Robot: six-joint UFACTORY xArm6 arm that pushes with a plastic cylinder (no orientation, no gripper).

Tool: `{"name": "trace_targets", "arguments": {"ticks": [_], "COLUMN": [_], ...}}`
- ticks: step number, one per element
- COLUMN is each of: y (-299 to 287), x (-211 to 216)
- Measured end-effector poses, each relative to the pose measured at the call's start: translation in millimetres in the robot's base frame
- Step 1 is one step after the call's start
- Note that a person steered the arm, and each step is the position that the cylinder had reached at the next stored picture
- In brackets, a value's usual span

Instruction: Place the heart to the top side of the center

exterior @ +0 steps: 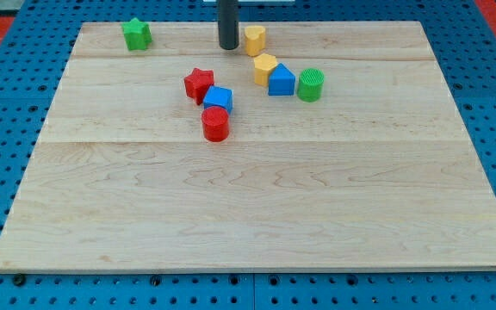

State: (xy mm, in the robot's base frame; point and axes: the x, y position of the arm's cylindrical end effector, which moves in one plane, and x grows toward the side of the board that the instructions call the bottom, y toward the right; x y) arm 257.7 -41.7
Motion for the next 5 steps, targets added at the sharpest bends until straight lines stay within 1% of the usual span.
{"name": "trace_targets", "arguments": {"ticks": [1,2,3,4,5], "y": [11.1,56.3,43.7,36.2,86.5], "x": [25.0,18.0,-17.9,0.0,34.6]}}
